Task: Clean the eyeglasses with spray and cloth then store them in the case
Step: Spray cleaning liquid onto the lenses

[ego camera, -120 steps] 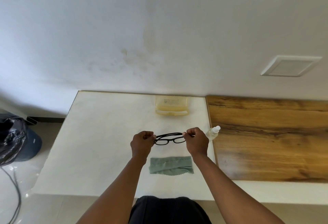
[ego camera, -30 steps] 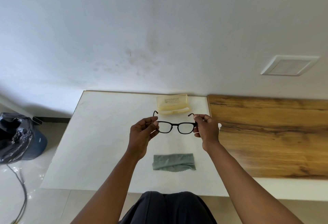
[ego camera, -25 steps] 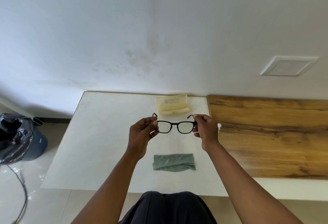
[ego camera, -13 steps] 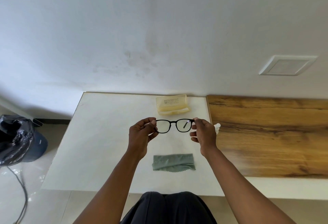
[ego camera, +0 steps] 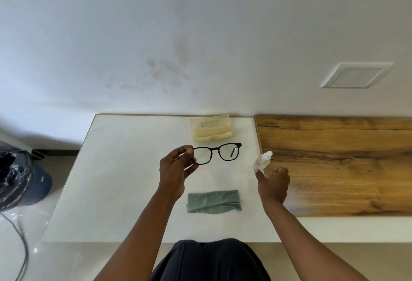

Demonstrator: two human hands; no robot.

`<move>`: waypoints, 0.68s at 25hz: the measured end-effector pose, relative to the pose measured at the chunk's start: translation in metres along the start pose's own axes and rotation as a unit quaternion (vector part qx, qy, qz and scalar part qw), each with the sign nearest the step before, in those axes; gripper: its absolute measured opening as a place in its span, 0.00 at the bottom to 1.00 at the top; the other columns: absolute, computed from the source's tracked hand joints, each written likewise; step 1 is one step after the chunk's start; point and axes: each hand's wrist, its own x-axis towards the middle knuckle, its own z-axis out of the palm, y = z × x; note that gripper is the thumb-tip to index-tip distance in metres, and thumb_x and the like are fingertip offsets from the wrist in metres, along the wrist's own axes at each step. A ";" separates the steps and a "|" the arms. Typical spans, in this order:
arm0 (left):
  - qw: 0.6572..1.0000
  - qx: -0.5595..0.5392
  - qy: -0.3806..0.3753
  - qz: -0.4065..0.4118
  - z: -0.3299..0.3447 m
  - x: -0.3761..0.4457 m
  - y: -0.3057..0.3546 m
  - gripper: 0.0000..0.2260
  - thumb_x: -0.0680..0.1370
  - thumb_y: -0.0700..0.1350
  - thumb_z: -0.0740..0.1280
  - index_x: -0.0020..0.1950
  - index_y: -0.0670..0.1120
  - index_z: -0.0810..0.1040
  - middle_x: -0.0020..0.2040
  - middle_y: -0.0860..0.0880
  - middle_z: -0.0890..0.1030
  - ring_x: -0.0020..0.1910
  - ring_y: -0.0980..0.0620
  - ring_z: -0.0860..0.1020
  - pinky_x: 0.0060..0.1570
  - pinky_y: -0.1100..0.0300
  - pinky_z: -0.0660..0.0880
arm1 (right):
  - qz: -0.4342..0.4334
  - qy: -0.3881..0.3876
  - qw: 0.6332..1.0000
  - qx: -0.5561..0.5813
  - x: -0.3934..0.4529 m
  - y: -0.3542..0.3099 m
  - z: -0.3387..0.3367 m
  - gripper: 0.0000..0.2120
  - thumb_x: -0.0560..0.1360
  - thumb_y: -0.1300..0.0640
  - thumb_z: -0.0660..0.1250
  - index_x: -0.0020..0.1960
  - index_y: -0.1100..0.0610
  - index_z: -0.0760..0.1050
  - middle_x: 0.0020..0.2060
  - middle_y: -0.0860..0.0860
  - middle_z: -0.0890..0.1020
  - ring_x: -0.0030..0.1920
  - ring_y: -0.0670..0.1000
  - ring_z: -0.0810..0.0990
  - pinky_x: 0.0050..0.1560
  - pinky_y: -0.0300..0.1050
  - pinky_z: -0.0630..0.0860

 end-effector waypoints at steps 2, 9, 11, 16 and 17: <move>1.000 -0.002 0.001 -0.003 0.002 0.000 -0.001 0.03 0.75 0.39 0.68 0.48 0.42 0.80 0.36 0.43 0.76 0.36 0.49 0.76 0.37 0.61 0.79 | -0.019 -0.029 0.999 -0.005 0.012 0.000 0.001 0.28 0.67 0.55 0.74 0.60 0.63 0.66 0.58 0.62 0.72 0.56 0.63 0.72 0.51 0.54 0.72; 1.000 -0.001 -0.008 0.003 0.007 -0.001 0.000 0.03 0.75 0.39 0.68 0.48 0.42 0.79 0.36 0.43 0.76 0.35 0.50 0.76 0.38 0.61 0.79 | -0.062 -0.092 0.994 0.009 0.033 -0.006 0.011 0.25 0.71 0.57 0.72 0.63 0.64 0.68 0.58 0.61 0.76 0.59 0.62 0.73 0.59 0.53 0.70; 1.000 -0.004 -0.005 0.004 0.007 -0.001 0.000 0.03 0.75 0.39 0.68 0.47 0.42 0.79 0.35 0.44 0.76 0.35 0.51 0.76 0.38 0.61 0.79 | -0.076 -0.086 0.993 0.018 0.032 -0.006 0.011 0.19 0.72 0.59 0.70 0.59 0.65 0.70 0.56 0.62 0.78 0.57 0.62 0.74 0.56 0.50 0.70; 1.000 -0.007 0.008 0.004 0.009 -0.003 -0.002 0.03 0.75 0.38 0.68 0.48 0.42 0.79 0.33 0.45 0.76 0.32 0.53 0.76 0.38 0.61 0.80 | -0.152 -0.120 0.980 0.049 0.013 -0.006 0.005 0.16 0.73 0.62 0.67 0.59 0.64 0.70 0.54 0.60 0.78 0.55 0.58 0.75 0.54 0.48 0.70; 1.000 -0.008 0.015 0.003 0.010 -0.004 -0.002 0.03 0.75 0.38 0.68 0.48 0.42 0.79 0.33 0.45 0.76 0.32 0.53 0.76 0.38 0.61 0.80 | -0.166 -0.125 0.976 0.066 0.004 -0.007 0.003 0.16 0.73 0.63 0.67 0.59 0.64 0.69 0.54 0.60 0.77 0.53 0.56 0.75 0.53 0.46 0.70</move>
